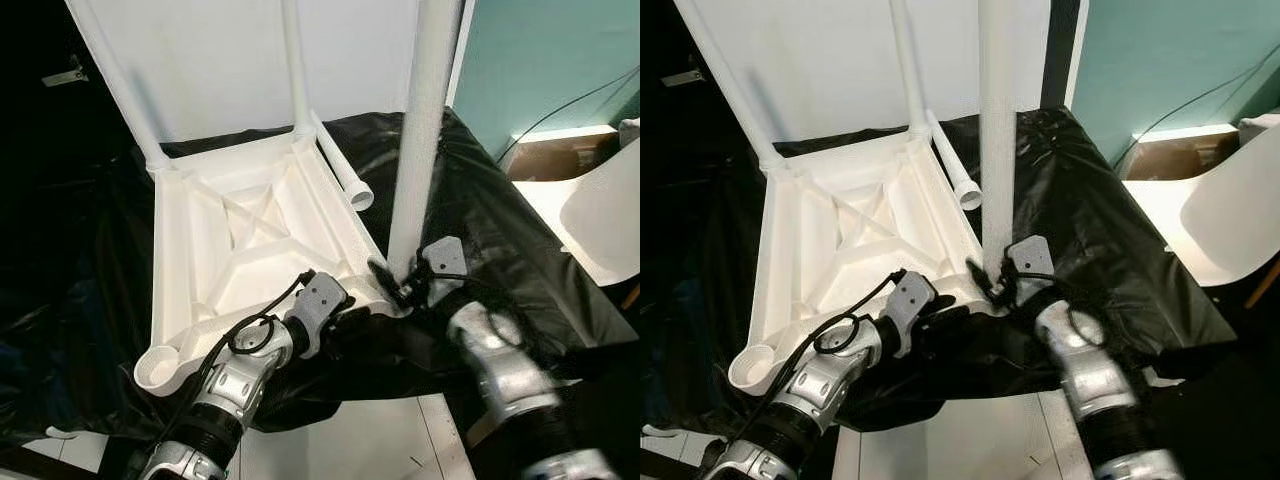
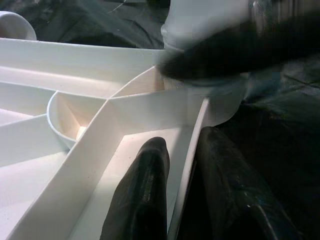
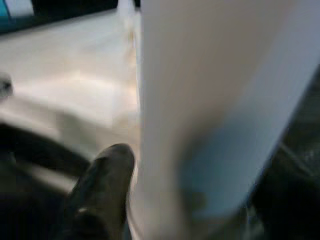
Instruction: Building children table
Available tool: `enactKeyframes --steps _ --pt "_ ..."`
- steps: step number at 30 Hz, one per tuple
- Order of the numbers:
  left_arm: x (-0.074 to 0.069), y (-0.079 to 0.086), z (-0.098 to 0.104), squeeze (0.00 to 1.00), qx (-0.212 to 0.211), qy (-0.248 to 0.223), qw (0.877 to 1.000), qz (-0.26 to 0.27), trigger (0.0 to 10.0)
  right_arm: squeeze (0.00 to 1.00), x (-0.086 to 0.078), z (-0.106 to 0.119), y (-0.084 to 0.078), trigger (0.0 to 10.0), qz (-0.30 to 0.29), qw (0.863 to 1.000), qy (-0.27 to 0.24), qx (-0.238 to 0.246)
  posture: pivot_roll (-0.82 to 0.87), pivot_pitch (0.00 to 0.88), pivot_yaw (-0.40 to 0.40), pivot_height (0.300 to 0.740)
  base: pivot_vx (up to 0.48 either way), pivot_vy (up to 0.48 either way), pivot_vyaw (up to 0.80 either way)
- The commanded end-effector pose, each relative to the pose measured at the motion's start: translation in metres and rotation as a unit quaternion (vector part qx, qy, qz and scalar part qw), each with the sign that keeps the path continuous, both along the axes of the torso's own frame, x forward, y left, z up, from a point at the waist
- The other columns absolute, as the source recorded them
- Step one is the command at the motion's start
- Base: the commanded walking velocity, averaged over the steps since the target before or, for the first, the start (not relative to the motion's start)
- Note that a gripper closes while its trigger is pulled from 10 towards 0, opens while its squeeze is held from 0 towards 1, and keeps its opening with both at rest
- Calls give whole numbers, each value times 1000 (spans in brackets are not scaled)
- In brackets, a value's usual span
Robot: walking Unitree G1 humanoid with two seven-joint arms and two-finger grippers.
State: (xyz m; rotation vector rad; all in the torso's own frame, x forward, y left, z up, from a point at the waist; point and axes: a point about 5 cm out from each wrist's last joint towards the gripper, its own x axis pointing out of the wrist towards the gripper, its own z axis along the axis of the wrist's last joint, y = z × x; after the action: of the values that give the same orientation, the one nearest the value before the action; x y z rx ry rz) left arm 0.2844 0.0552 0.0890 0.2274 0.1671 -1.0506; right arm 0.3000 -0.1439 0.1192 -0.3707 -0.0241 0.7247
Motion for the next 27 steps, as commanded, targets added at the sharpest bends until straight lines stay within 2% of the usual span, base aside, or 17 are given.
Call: enactKeyframes --steps 1,3,4,8,11,16,18,19,20,23,27 --pt "-11 1 -23 0 32 52 998 -26 10000 1000 3 -2 2 10000 15 1000 0 -20 -92 0 61 740 0 0 0" --pt "-10 1 -22 0 30 51 998 -24 10000 1000 10 3 -2 10000 2 999 -17 -31 -88 0 57 740 0 0 0" --pt "-10 1 -22 0 30 51 998 -23 10000 0 12 7 -3 10000 4 999 -27 -36 -86 0 54 740 0 0 0" --pt "-11 2 -23 0 30 51 998 -21 10000 0 16 14 -6 10000 14 998 -38 -38 -85 0 51 740 0 0 0" --pt "-15 4 -30 0 52 50 997 -22 10000 0 19 24 -10 10000 60 996 -45 -47 -85 0 44 740 0 0 0" --pt "-16 2 -31 0 50 52 997 -23 10000 0 22 28 -11 10000 80 994 -45 -55 -84 0 41 740 0 0 0" --pt "-16 1 -30 0 46 52 997 -23 10000 0 23 28 -13 10000 88 994 -41 -60 -81 0 40 740 0 0 0" --pt "-15 0 -29 0 44 50 998 -22 10000 0 25 24 -15 10000 94 993 -17 -75 -77 0 37 740 0 0 0" --pt "-15 -1 -28 0 44 49 998 -22 10000 0 24 20 -16 0 104 991 1 -83 -77 0 34 740 0 0 0" --pt "-14 0 -28 0 46 47 998 -22 10000 0 22 17 -13 0 116 989 15 -88 -79 0 35 740 0 0 0" --pt "-15 2 -30 0 53 47 997 -26 10000 0 17 7 -11 0 103 992 33 -64 -82 0 45 740 0 0 0"
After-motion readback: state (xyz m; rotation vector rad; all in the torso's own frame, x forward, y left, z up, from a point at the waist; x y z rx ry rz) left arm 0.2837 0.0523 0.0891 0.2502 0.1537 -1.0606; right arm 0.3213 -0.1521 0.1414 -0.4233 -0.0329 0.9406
